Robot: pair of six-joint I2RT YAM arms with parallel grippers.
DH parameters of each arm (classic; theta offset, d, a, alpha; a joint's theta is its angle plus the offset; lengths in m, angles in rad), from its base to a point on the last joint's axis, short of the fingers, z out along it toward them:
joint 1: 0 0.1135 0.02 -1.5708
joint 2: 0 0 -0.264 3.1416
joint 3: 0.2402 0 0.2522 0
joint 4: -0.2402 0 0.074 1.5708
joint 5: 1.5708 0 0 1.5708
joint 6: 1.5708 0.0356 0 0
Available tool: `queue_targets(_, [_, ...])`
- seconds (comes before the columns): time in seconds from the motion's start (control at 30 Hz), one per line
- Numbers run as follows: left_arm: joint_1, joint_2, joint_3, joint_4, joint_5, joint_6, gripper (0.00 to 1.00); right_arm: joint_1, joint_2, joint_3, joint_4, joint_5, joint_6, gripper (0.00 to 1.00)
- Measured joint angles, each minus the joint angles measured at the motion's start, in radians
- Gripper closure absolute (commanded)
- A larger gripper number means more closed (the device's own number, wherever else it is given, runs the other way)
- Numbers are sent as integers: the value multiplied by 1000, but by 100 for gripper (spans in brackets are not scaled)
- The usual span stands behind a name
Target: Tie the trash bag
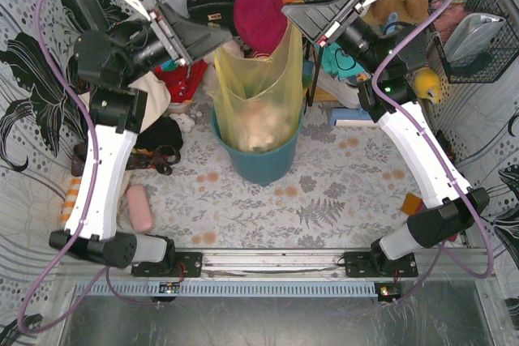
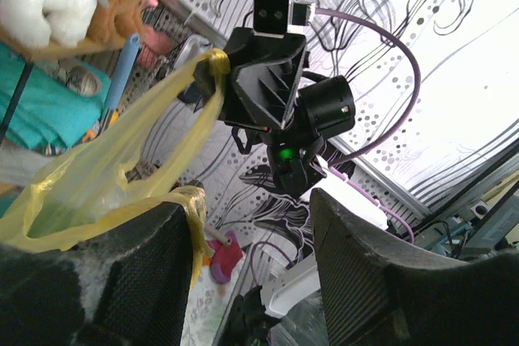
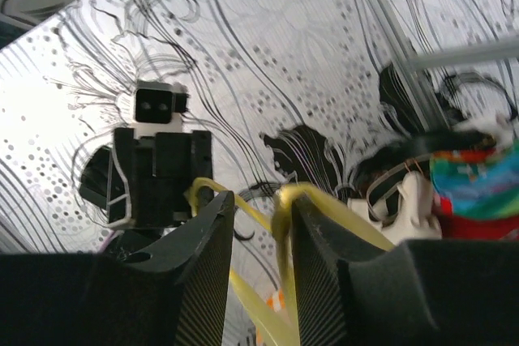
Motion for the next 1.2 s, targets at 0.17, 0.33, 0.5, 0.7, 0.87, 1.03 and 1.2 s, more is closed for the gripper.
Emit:
queue_targets(0.17, [0, -32, -112, -8, -14, 21, 37, 0, -14, -154, 13, 9, 27, 67])
queue_targets(0.33, [3, 75, 3, -75, -23, 40, 37, 0, 36, -119, -6, 7, 46, 69])
queue_targets(0.5, [10, 241, 364, -177, -19, 71, 37, 0, 162, 207, -75, -2, 53, 69])
queue_targets(0.7, [12, 183, 319, -134, -21, 75, 37, 0, 135, 241, -55, -6, 56, 69])
queue_targets(0.87, [19, 91, 103, -127, -41, 101, 37, 0, 79, 0, 8, 10, 80, 69])
queue_targets(1.03, [31, 94, 14, -136, -61, 108, 37, 0, 108, -89, 7, 24, 109, 70])
queue_targets(1.2, [37, 168, 151, -146, -51, 89, 37, 0, 171, 85, -30, 21, 111, 71])
